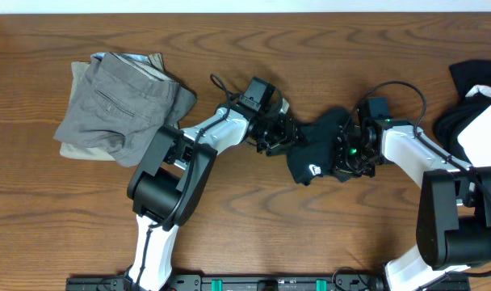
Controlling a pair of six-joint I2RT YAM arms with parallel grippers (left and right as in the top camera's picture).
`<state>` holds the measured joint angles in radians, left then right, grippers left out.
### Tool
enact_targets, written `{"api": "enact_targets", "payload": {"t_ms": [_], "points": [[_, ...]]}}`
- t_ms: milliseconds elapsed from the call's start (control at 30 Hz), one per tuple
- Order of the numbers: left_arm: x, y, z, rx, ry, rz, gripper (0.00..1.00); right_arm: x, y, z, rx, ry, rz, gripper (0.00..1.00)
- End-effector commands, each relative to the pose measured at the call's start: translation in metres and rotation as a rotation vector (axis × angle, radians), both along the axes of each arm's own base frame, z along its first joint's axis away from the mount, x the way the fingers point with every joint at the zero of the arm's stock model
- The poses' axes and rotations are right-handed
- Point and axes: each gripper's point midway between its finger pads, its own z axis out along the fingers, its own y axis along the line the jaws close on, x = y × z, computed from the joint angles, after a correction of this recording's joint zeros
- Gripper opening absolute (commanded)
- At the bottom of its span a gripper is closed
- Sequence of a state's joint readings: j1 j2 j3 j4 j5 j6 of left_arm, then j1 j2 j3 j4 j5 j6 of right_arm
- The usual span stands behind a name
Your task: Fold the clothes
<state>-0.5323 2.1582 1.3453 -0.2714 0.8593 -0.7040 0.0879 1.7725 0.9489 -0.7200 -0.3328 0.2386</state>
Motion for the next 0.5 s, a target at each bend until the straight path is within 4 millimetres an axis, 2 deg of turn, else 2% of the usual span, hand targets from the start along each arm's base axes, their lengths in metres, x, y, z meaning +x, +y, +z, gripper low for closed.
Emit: {"api": "enact_targets", "payload": {"t_ms": [0,67,167,333,467], "points": [[-0.031,0.015,-0.031,0.114,0.162,0.012,0.62,-0.002,-0.003,-0.004,-0.011,0.012,-0.02,0.1],[-0.043,0.023,-0.034,0.154,0.223,0.012,0.64,-0.002,-0.003,-0.004,-0.011,0.012,-0.02,0.1],[-0.046,0.032,-0.041,0.209,0.234,0.026,0.67,-0.002,-0.002,-0.003,-0.002,0.013,-0.019,0.1],[-0.036,0.041,-0.043,0.223,0.216,0.054,0.67,0.001,0.013,0.003,0.086,-0.013,0.022,0.11],[-0.015,0.052,-0.041,0.193,0.157,0.074,0.71,0.008,0.017,0.018,0.129,-0.066,0.035,0.14]]}}
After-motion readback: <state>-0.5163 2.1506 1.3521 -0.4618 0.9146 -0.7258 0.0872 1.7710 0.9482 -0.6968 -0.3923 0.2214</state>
